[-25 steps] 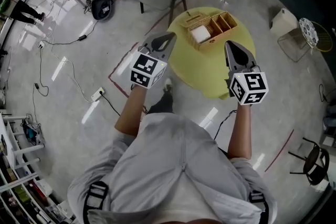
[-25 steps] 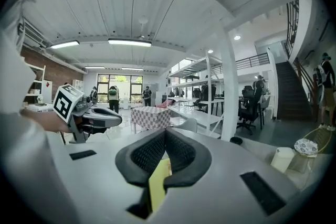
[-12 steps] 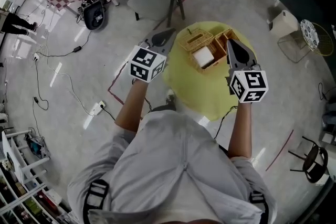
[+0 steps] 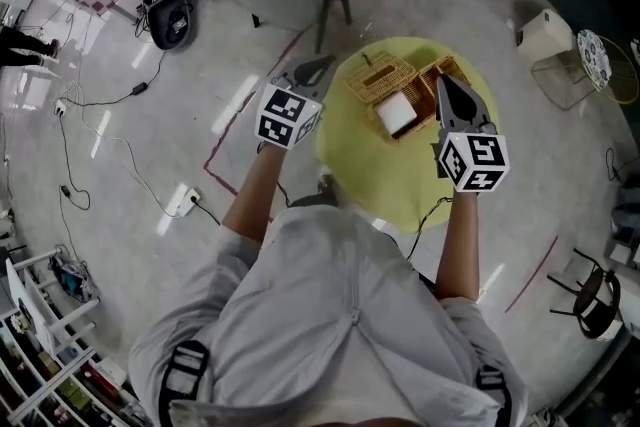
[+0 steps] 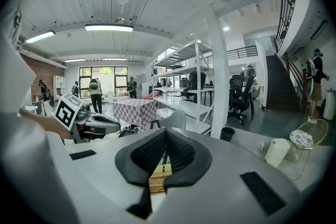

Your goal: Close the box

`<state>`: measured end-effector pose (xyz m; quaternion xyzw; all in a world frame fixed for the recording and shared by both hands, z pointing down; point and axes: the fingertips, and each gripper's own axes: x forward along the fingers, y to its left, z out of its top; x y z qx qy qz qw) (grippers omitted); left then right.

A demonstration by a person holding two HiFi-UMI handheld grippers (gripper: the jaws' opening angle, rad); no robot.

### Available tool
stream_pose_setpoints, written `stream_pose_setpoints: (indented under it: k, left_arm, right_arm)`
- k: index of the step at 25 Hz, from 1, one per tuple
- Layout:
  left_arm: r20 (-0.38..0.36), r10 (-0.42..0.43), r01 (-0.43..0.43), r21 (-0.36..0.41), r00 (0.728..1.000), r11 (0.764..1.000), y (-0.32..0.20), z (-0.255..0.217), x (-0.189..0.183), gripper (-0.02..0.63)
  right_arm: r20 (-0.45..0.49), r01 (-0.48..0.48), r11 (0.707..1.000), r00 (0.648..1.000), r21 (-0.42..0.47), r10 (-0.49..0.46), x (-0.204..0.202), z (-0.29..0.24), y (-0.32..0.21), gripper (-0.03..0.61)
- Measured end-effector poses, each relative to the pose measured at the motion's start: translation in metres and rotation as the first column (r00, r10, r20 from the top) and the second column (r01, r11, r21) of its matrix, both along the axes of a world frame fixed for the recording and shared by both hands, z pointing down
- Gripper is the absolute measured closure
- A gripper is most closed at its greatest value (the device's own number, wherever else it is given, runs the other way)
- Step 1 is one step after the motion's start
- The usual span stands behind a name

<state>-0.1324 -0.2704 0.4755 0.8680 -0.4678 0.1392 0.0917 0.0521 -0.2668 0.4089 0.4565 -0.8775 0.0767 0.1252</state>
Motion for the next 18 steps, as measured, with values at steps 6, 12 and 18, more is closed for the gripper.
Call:
stream_pose_setpoints:
  k: [6, 12, 18]
  left_arm:
    - [-0.002, 0.015, -0.015, -0.04, 1.0, 0.999, -0.013, 0.043, -0.003, 0.583]
    - [-0.078, 0.0, -0.008, -0.101, 0.997, 0.995, -0.018, 0.1, 0.004, 0.583]
    - [-0.028, 0.011, -0.017, -0.227, 1.0, 0.974, -0.011, 0.18, 0.012, 0.584]
  right_arm:
    - [0.009, -0.033, 0.998, 0.999, -0.044, 0.033, -0.007, 0.03, -0.013, 0.555]
    - [0.007, -0.026, 0.997, 1.0, -0.078, 0.027, -0.011, 0.067, -0.02, 0.555]
    - [-0.042, -0.028, 0.993, 0.999, -0.116, 0.023, -0.008, 0.098, -0.022, 0.555]
